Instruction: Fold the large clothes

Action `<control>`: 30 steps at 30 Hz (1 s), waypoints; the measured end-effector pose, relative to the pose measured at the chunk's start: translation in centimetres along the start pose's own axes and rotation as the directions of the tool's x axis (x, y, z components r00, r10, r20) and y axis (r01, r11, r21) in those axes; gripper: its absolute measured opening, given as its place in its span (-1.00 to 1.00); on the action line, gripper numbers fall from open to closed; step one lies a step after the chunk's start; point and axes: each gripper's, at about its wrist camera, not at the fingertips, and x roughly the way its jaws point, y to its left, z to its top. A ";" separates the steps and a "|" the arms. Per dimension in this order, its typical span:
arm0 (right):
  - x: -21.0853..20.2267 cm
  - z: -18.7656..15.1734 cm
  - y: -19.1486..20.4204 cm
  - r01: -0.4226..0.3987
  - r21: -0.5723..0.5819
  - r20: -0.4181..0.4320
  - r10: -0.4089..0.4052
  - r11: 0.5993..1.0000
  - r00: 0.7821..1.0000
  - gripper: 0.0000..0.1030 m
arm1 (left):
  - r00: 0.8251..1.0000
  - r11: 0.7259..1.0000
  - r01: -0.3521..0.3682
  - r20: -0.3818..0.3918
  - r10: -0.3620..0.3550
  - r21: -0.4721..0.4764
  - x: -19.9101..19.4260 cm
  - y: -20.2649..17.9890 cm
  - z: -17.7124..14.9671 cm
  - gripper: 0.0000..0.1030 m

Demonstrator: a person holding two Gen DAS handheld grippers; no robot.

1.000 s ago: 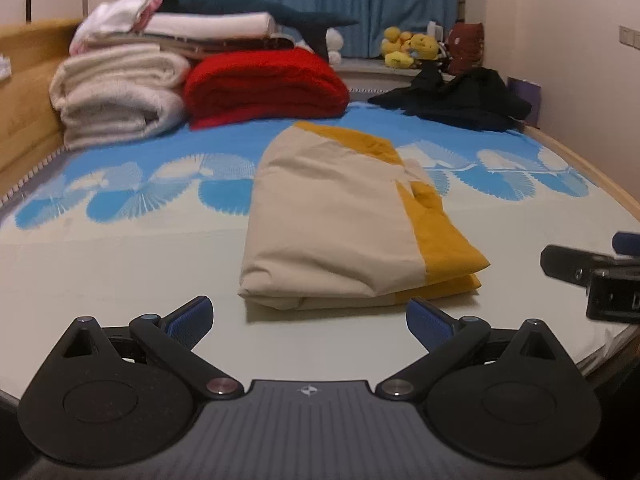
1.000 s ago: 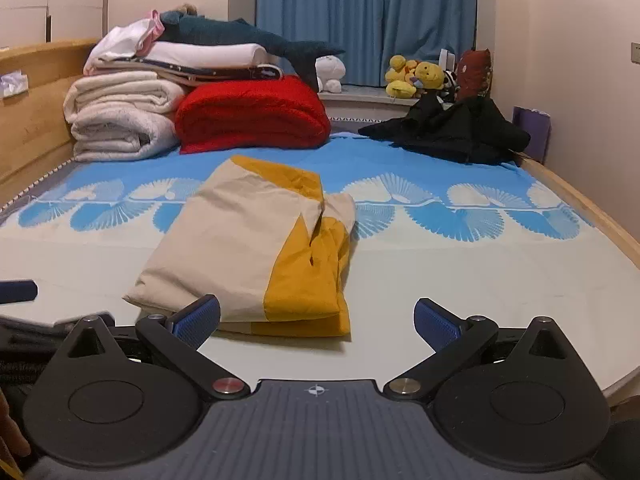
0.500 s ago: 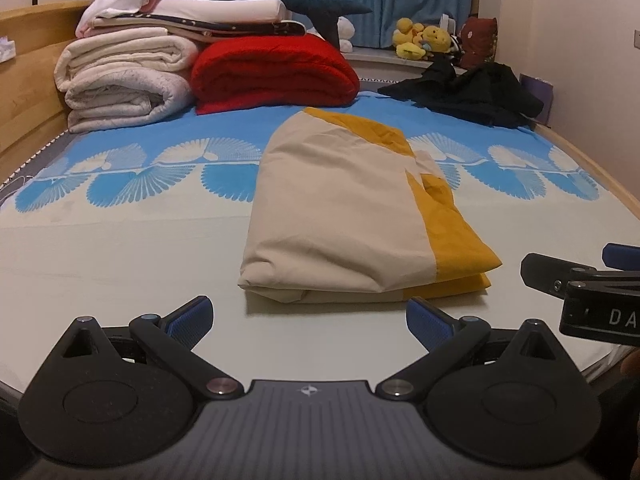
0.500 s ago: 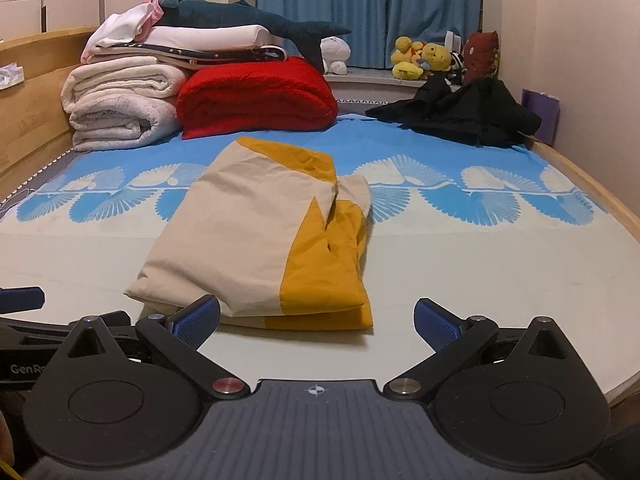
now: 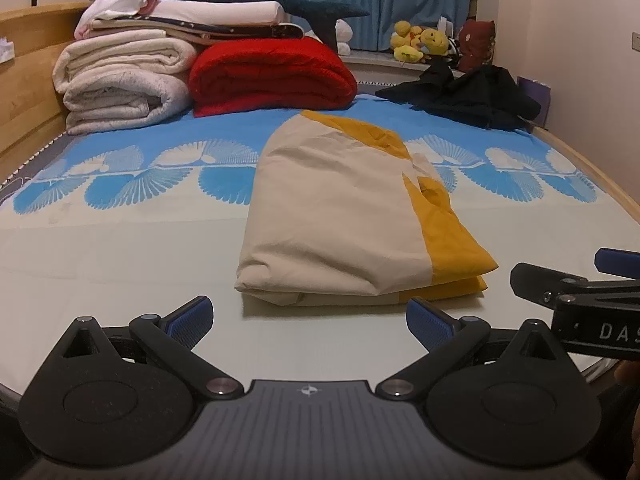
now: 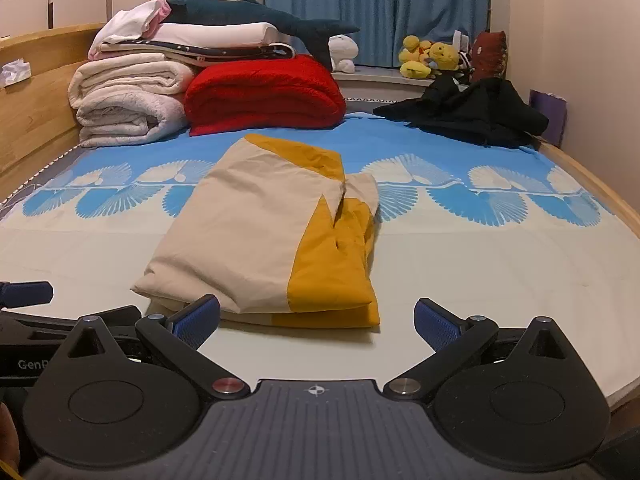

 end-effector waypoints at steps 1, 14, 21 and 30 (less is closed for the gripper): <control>0.0 0.0 0.0 -0.001 -0.002 0.000 0.001 1.000 1.000 0.98 | 1.000 1.000 0.000 0.000 0.000 -0.001 0.0 0.0 0.0 0.99; 0.0 -0.1 0.2 -0.001 -0.006 -0.001 0.001 1.000 1.000 0.98 | 1.000 1.000 0.008 -0.011 -0.008 -0.012 0.0 -0.1 0.0 0.99; 0.0 -0.1 0.2 -0.001 -0.006 0.000 0.001 1.000 1.000 0.98 | 1.000 1.000 0.009 -0.012 -0.010 -0.013 0.0 0.0 0.0 0.99; 0.0 -0.1 0.3 0.000 -0.006 0.000 0.000 1.000 1.000 0.98 | 1.000 1.000 0.009 -0.013 -0.009 -0.014 0.0 -0.1 0.0 0.99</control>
